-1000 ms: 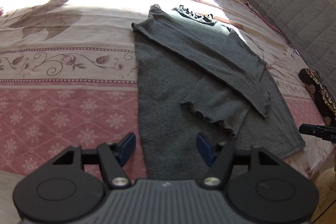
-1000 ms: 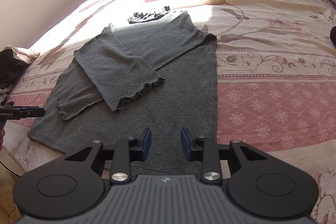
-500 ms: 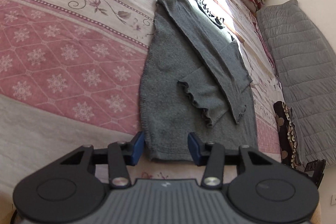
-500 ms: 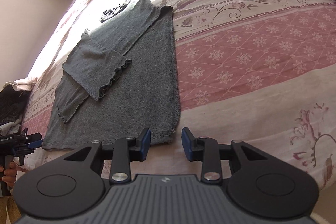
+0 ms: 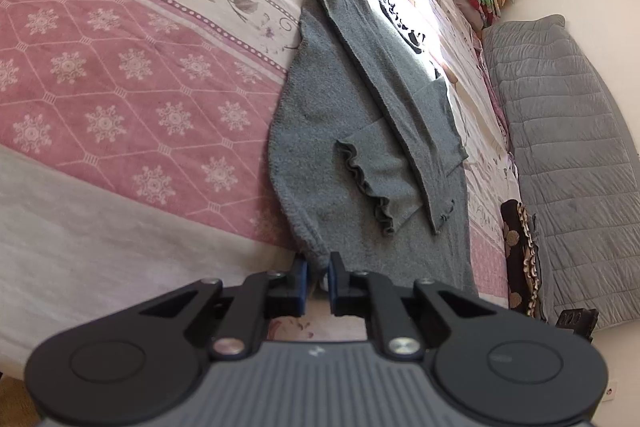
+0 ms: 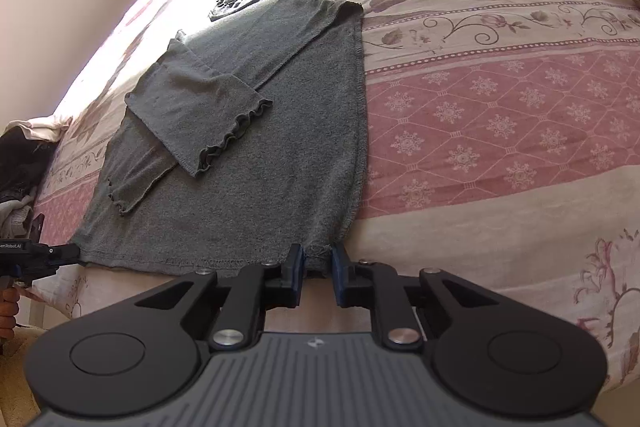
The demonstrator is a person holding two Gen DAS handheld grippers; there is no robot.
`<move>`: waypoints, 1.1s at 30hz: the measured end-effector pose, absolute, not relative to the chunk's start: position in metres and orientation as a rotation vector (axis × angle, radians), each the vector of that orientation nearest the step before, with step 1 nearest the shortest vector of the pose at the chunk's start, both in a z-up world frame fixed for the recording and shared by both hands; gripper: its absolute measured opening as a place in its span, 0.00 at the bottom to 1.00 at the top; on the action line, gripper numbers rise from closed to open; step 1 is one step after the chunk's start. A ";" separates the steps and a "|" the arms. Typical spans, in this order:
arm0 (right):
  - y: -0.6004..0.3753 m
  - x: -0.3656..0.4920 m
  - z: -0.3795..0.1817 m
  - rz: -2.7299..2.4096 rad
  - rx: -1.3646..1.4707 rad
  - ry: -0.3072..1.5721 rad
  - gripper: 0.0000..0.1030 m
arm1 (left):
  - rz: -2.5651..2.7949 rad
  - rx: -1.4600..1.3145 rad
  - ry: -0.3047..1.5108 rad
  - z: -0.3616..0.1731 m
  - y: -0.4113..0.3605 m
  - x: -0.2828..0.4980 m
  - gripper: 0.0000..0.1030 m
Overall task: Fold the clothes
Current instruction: 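Lift the hem with both grippers and fold it toward the collar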
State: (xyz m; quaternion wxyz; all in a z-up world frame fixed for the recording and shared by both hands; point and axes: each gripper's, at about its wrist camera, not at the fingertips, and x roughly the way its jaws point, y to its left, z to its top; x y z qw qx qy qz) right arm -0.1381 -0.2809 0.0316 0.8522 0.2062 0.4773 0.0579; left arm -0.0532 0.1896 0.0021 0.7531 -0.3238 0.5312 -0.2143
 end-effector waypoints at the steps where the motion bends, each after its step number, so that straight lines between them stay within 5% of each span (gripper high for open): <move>1: -0.282 -0.138 0.033 0.123 0.439 0.997 0.14 | -0.472 -0.717 1.150 0.004 0.190 -0.052 0.09; 13: -0.299 -0.091 0.062 0.089 0.496 0.856 0.12 | -0.440 -0.839 1.009 0.016 0.193 -0.006 0.09; 28: -0.319 -0.022 0.026 -0.019 0.534 0.860 0.06 | -0.353 -0.839 1.035 -0.011 0.170 0.066 0.10; 30: -0.321 -0.021 0.023 -0.021 0.540 0.866 0.09 | -0.364 -0.836 1.032 -0.011 0.170 0.068 0.12; 33: -0.322 -0.026 0.026 0.006 0.536 0.861 0.11 | -0.378 -0.800 1.001 -0.003 0.173 0.066 0.28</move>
